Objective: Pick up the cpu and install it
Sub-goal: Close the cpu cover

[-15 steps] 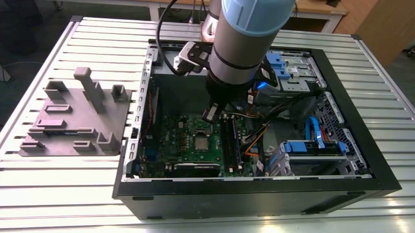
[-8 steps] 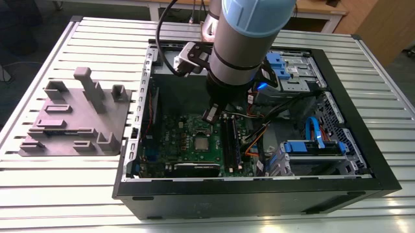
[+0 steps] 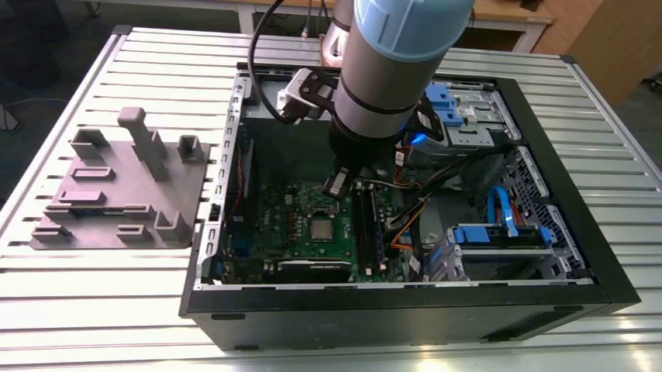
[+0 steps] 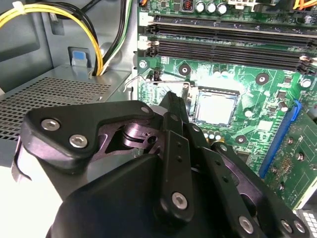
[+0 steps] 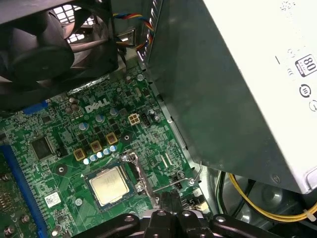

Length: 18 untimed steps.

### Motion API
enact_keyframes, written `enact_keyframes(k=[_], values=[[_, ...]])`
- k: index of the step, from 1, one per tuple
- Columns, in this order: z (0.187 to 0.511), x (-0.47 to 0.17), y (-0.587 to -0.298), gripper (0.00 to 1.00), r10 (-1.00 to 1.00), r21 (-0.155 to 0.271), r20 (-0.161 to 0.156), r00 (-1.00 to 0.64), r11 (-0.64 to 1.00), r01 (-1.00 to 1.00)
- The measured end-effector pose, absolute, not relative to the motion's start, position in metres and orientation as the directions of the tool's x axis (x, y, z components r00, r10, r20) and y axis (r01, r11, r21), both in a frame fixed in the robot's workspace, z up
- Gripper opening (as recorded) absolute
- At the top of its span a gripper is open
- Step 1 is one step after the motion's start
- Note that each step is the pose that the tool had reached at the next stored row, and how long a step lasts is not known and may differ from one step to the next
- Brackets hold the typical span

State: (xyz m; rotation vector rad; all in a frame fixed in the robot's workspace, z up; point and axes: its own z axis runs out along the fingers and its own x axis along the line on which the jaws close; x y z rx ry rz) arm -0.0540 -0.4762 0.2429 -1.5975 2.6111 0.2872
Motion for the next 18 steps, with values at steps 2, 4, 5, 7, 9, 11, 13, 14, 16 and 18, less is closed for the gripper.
enact_keyframes(k=[2,4,5,7,9,11,13,14,16,18], values=[[0.2429,-0.0540,-0.4769,0.10,-0.875,0.124,-0.154,-0.458,0.443,-0.888],[0.2429,-0.0540,-0.4775,0.10,-0.875,0.124,-0.154,-0.458,0.443,-0.888],[0.2429,-0.0540,-0.4778,0.10,-0.875,0.124,-0.154,-0.458,0.443,-0.888],[0.2429,-0.0540,-0.4786,0.10,-0.875,0.124,-0.154,-0.458,0.443,-0.888],[0.2429,-0.0540,-0.4798,0.10,-0.875,0.124,-0.154,-0.458,0.443,-0.888],[0.2429,-0.0540,-0.4815,0.10,-0.876,0.124,-0.154,-0.458,0.443,-0.888],[0.2429,-0.0540,-0.4826,0.10,-0.876,0.124,-0.154,-0.458,0.443,-0.888],[0.2429,-0.0540,-0.4831,0.10,-0.876,0.124,-0.154,-0.458,0.443,-0.888],[0.2429,-0.0540,-0.4839,0.10,-0.876,0.124,-0.154,-0.458,0.443,-0.888],[0.2429,-0.0540,-0.4843,0.10,-0.876,0.124,-0.154,-0.458,0.443,-0.888]])
